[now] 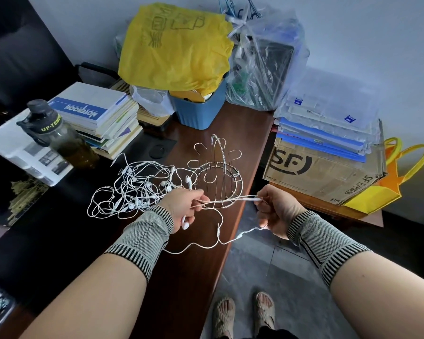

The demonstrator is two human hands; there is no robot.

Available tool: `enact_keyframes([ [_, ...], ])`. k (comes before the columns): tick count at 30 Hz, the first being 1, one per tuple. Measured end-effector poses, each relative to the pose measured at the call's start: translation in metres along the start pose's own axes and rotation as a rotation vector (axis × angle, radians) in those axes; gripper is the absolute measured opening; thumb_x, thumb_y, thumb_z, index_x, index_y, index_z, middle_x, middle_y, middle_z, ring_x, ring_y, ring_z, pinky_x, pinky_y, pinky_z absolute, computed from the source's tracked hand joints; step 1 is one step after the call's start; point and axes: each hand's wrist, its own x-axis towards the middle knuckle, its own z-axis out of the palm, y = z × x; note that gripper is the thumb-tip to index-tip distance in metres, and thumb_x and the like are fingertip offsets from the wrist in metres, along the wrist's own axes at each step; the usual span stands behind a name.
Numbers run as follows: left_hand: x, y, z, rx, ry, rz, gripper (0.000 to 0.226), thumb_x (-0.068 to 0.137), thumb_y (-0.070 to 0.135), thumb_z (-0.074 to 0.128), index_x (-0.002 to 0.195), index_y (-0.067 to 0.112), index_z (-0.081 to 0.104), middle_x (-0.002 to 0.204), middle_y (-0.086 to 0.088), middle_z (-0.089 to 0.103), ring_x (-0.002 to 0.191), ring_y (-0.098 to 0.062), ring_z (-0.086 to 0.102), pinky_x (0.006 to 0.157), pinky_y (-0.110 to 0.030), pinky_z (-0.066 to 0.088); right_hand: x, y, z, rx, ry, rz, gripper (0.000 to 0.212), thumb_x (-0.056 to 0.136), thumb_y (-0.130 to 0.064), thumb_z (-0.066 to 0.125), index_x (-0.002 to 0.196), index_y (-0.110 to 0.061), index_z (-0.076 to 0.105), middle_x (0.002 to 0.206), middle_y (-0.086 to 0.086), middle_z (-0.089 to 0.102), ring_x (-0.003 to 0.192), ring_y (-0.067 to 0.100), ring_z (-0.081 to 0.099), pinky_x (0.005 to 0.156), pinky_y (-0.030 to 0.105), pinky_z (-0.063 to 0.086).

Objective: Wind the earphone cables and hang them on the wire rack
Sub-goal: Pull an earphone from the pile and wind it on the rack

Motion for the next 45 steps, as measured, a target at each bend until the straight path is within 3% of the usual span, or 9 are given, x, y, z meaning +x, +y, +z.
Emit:
enact_keyframes([
  [7, 0.010, 0.001, -0.015, -0.095, 0.235, 0.016, 0.020, 0.088, 0.015, 0.062, 0.069, 0.017, 0.057, 0.057, 0.006, 0.043, 0.055, -0.008, 0.037, 0.071, -0.029, 0.038, -0.002, 0.001, 0.001, -0.237, -0.058, 0.045, 0.023, 0.086, -0.016, 0.056, 0.073, -0.002, 0.067, 0.050, -0.004, 0.018, 0.043, 0.011, 0.013, 0.043, 0.018, 0.013],
  [13, 0.012, -0.007, -0.018, -0.111, 0.298, 0.005, 0.026, 0.088, 0.012, 0.061, 0.066, 0.016, 0.049, 0.060, 0.004, 0.046, 0.062, -0.009, 0.046, 0.087, -0.037, 0.043, -0.012, -0.005, 0.013, -0.343, -0.233, 0.091, 0.029, 0.093, -0.019, 0.059, 0.069, -0.003, 0.065, 0.045, -0.006, 0.017, 0.038, 0.009, 0.013, 0.042, 0.017, 0.010],
  [19, 0.007, -0.001, -0.029, -0.449, 0.244, 0.009, 0.014, 0.076, 0.027, 0.070, 0.065, 0.024, 0.062, 0.066, 0.002, 0.049, 0.062, -0.008, 0.044, 0.064, -0.021, 0.037, -0.009, 0.002, 0.023, -0.518, -0.172, 0.080, 0.038, 0.094, -0.021, 0.056, 0.059, -0.008, 0.050, 0.049, -0.003, 0.017, 0.040, 0.011, 0.012, 0.042, 0.018, 0.012],
  [22, 0.011, -0.001, -0.032, -0.663, 0.255, 0.008, 0.023, 0.083, 0.005, 0.068, 0.071, 0.019, 0.055, 0.074, 0.003, 0.056, 0.061, -0.005, 0.052, 0.052, -0.016, 0.044, -0.010, 0.004, 0.031, -0.543, -0.173, 0.059, 0.039, 0.095, -0.022, 0.055, 0.060, -0.008, 0.050, 0.051, -0.001, 0.017, 0.041, 0.011, 0.013, 0.044, 0.019, 0.012],
  [27, 0.013, 0.009, -0.031, -0.791, 0.235, 0.046, 0.026, 0.087, 0.004, 0.067, 0.076, 0.020, 0.050, 0.071, 0.005, 0.060, 0.065, -0.006, 0.063, 0.063, -0.025, 0.055, -0.012, 0.003, 0.035, -0.552, -0.200, 0.050, 0.037, 0.096, -0.022, 0.056, 0.063, -0.006, 0.053, 0.048, -0.003, 0.018, 0.040, 0.010, 0.014, 0.046, 0.022, 0.012],
  [32, 0.012, 0.018, -0.022, -0.901, 0.185, 0.080, 0.009, 0.092, 0.003, 0.063, 0.089, 0.009, 0.057, 0.076, 0.002, 0.060, 0.090, -0.014, 0.069, 0.081, -0.040, 0.055, -0.011, 0.003, 0.035, -0.616, -0.272, 0.050, 0.033, 0.095, -0.023, 0.057, 0.075, 0.001, 0.067, 0.049, -0.001, 0.030, 0.044, 0.012, 0.026, 0.045, 0.021, 0.028],
  [38, 0.006, 0.032, -0.011, -1.084, 0.130, 0.107, 0.009, 0.091, 0.003, 0.062, 0.085, 0.008, 0.060, 0.079, -0.003, 0.067, 0.070, -0.009, 0.070, 0.067, -0.028, 0.058, -0.007, 0.007, 0.038, -0.710, -0.329, 0.035, 0.032, 0.094, -0.029, 0.059, 0.087, -0.002, 0.073, 0.058, 0.000, 0.053, 0.056, 0.012, 0.051, 0.069, 0.028, 0.050],
  [43, 0.007, 0.033, -0.008, -0.722, 0.132, 0.154, 0.010, 0.089, 0.003, 0.065, 0.084, 0.010, 0.061, 0.067, -0.001, 0.067, 0.066, -0.008, 0.064, 0.050, -0.014, 0.047, 0.001, 0.010, 0.038, -0.895, -0.304, -0.037, 0.027, 0.093, -0.036, 0.059, 0.091, -0.013, 0.072, 0.090, 0.004, 0.069, 0.086, 0.014, 0.068, 0.083, 0.032, 0.056],
  [45, 0.010, 0.031, -0.004, -0.511, 0.190, 0.209, 0.017, 0.086, 0.000, 0.068, 0.099, 0.007, 0.060, 0.075, -0.004, 0.066, 0.069, -0.011, 0.067, 0.044, -0.015, 0.043, 0.004, 0.011, 0.036, -0.850, -0.253, -0.036, 0.026, 0.093, -0.037, 0.059, 0.096, -0.014, 0.071, 0.100, 0.006, 0.069, 0.092, 0.016, 0.068, 0.081, 0.031, 0.057],
])
